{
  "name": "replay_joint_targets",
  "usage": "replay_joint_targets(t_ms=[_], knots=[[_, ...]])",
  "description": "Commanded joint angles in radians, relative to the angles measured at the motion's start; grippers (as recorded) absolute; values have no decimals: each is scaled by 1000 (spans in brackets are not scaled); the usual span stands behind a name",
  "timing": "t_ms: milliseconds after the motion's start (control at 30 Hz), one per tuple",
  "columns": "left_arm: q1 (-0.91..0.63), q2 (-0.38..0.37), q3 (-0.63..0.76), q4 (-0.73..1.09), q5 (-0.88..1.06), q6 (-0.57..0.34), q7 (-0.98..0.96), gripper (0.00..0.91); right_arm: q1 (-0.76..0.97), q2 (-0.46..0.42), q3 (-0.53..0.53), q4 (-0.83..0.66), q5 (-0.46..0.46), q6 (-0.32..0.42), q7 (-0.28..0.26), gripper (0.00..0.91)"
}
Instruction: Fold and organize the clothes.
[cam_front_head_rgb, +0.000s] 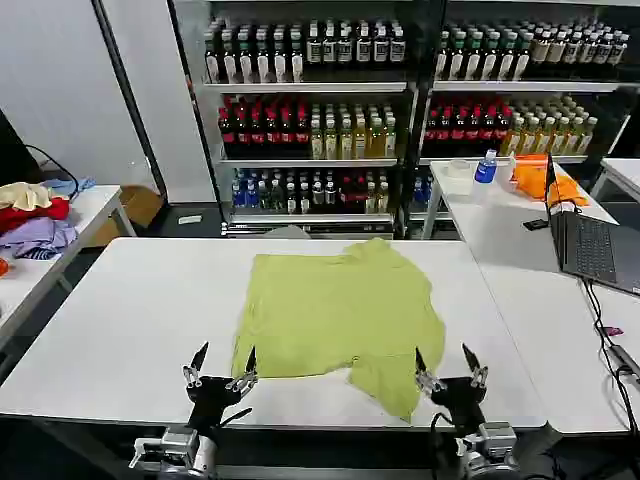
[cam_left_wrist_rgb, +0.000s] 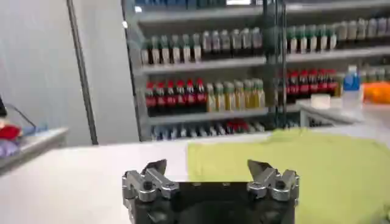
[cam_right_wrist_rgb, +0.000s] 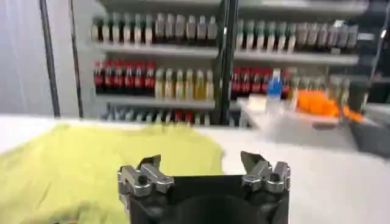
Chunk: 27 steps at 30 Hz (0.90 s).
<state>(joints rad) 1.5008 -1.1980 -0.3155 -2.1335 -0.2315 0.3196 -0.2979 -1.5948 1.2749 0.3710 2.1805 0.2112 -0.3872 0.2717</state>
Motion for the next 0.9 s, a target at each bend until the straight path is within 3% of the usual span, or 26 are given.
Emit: replay_joint_targets(t_ms=[33, 200, 467, 500, 533, 567, 600, 633, 900], knots=[[-45, 63, 5, 9, -124, 184, -15, 907, -25, 19, -83, -22, -2, -98, 46, 907], [-107, 91, 34, 73, -143, 257, -18, 907, -21, 37, -118, -42, -28, -94, 59, 907], [-164, 104, 72, 147, -168, 259, -29, 907, -13, 47, -155, -50, -34, -88, 77, 907], [-171, 101, 76, 154, -170, 259, -31, 393, -16, 48, -158, -48, -32, -90, 80, 907], [-183, 99, 78, 162, -173, 259, -35, 20, -17, 48, -160, -49, -28, -91, 81, 907], [-190, 97, 80, 167, -179, 259, -38, 20, -17, 49, -163, -50, -21, -89, 84, 715], [-195, 95, 80, 169, -181, 258, -40, 20, -17, 49, -165, -51, -8, -89, 90, 40], [-196, 94, 80, 170, -184, 258, -41, 20, -17, 49, -165, -51, 4, -90, 92, 0], [-193, 95, 84, 171, -187, 257, -48, 20, -21, 47, -166, -55, 45, -93, 92, 0]])
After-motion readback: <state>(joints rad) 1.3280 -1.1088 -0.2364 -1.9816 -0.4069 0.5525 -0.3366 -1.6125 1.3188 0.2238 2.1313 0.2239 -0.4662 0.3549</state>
